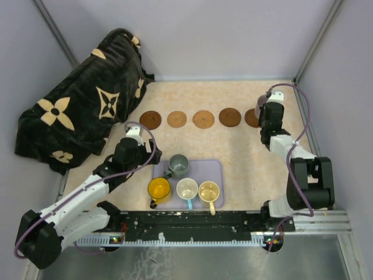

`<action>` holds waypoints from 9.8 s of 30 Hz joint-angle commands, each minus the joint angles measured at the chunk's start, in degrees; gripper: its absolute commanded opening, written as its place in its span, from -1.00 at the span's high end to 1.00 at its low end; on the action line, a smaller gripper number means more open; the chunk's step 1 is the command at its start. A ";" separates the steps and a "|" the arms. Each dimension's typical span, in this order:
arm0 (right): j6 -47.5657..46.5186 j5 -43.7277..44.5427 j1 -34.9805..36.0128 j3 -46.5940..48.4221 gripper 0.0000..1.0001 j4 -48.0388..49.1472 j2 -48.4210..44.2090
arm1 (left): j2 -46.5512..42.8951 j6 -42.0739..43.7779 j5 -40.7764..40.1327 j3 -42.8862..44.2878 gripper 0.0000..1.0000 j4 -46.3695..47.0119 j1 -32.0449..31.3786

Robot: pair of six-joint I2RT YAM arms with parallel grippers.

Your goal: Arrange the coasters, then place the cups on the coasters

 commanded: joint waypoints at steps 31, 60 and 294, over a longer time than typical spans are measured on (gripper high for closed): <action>-4.46 -4.75 -0.33 6.45 1.00 13.67 10.81 | 5.43 1.25 -0.35 1.02 -0.88 4.73 -0.43; -2.61 -2.89 -0.67 3.53 1.00 15.16 12.56 | 4.90 1.46 -0.97 1.00 -0.87 3.95 -0.43; 48.06 17.45 64.23 -4.49 0.88 -47.14 -9.50 | 0.52 -0.35 -1.92 -0.52 -0.91 0.44 -7.11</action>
